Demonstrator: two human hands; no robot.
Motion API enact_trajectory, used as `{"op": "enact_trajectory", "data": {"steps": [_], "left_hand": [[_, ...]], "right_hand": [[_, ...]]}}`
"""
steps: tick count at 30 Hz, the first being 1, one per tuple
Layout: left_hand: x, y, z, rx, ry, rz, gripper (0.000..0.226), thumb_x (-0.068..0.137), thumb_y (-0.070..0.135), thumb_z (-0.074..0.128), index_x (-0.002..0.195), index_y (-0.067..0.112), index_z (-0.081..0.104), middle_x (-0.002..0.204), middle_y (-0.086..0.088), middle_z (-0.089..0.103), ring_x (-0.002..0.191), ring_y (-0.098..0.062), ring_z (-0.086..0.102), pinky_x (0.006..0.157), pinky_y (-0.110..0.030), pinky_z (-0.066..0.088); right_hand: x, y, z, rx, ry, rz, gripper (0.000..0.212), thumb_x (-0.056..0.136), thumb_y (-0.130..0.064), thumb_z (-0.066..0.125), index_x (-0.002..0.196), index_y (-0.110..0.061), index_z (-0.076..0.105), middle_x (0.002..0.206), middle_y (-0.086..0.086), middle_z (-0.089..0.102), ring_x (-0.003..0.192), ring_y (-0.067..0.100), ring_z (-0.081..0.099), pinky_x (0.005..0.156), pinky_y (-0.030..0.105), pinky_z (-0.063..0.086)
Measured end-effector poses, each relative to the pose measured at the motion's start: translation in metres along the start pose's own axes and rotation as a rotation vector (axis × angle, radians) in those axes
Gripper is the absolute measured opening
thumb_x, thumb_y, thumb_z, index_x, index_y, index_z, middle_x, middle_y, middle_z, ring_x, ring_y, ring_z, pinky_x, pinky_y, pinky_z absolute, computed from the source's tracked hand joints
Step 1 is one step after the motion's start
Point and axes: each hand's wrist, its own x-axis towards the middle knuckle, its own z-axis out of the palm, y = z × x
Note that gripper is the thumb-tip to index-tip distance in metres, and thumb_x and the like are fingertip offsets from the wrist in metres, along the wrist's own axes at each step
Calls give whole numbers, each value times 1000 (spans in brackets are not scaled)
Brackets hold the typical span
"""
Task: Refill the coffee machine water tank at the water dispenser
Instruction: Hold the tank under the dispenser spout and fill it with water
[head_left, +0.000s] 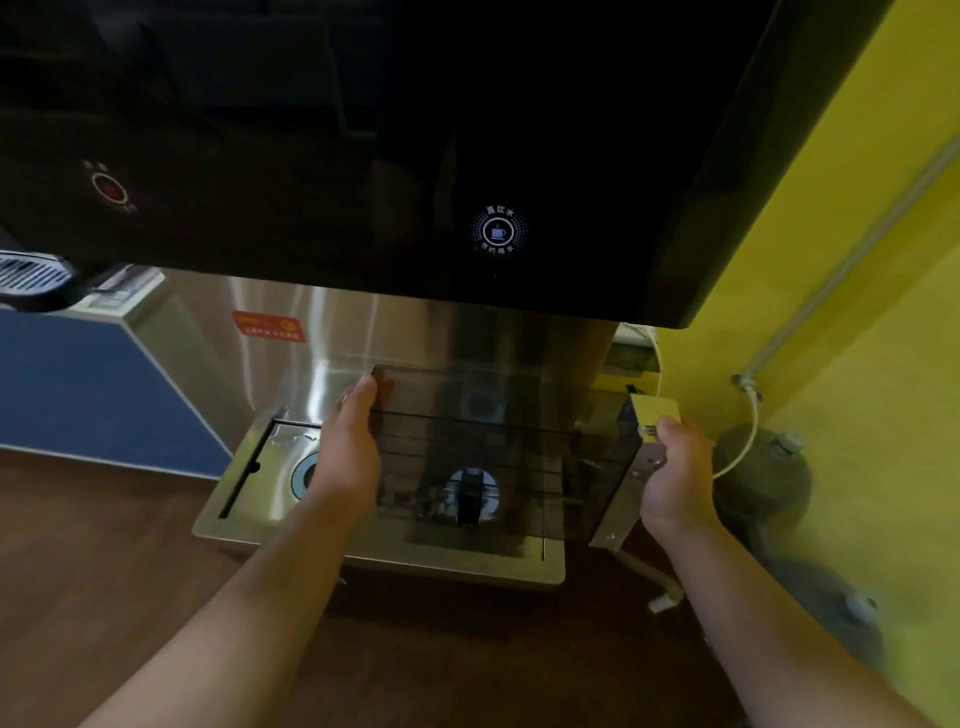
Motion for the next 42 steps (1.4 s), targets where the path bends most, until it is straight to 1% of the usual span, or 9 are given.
{"op": "enact_trajectory", "data": {"steps": [5,9,13,15,18,21,26,32,42], "left_hand": [[8,12,13,12,24,63,26,105,30,41,103,17,63,76,8,76,69,1,72,56,-12,52],[13,18,20,31,42,65,28,103,36,44,109,17,64,102,0,71,92,-10,68,74,-20,48],[2,30,24,38,27,91,30,105,35,39,95,18,62,76,8,74,80,-8,70,65,-16,50],[-14,31,24,46,125,127,25,104,36,41,103,19,59,88,6,70,97,-14,67,76,-24,49],[-49,28,24,255,282,348,19,99,23,51,118,27,49,95,4,58,90,-8,60,77,-31,48],[-74,36,36,535,89,708,34,95,12,52,124,30,48,72,3,55,62,-8,56,57,-28,49],[-69,61,59,1059,-37,1090,70,89,26,46,153,10,22,71,8,47,59,-12,50,45,-29,44],[-65,68,73,1196,-30,1065,90,84,24,61,156,15,8,74,11,38,55,-7,39,44,-15,18],[-55,70,79,1205,35,1097,90,85,25,59,156,17,3,73,11,38,54,-6,39,42,-15,21]], "right_hand": [[22,5,1,-60,12,47,30,68,-52,60,67,-22,58,75,9,49,76,38,48,76,55,40],[32,-5,9,-27,24,28,21,68,-47,54,61,-29,63,64,-10,54,74,25,49,76,40,37],[33,-11,13,-28,32,-2,22,75,-37,49,59,-35,64,55,-17,56,60,9,52,72,35,37],[32,-12,13,-20,42,-5,23,79,-33,49,63,-32,65,57,-15,57,57,4,54,71,34,38],[33,-13,14,-18,71,-1,22,82,-30,48,67,-24,62,61,-11,57,54,0,54,71,33,38],[36,-17,17,-18,21,-10,26,79,-31,46,57,-29,60,52,-16,53,54,5,49,69,33,35],[36,-19,23,1,-24,-12,33,78,-28,45,46,-32,52,47,-14,41,53,12,35,64,36,29],[38,-22,22,18,-3,3,30,79,-26,46,50,-29,49,46,-13,42,48,11,36,58,33,29],[37,-25,24,-17,42,-79,32,95,-6,39,66,-20,42,53,-13,46,43,-2,41,49,16,36]]}}
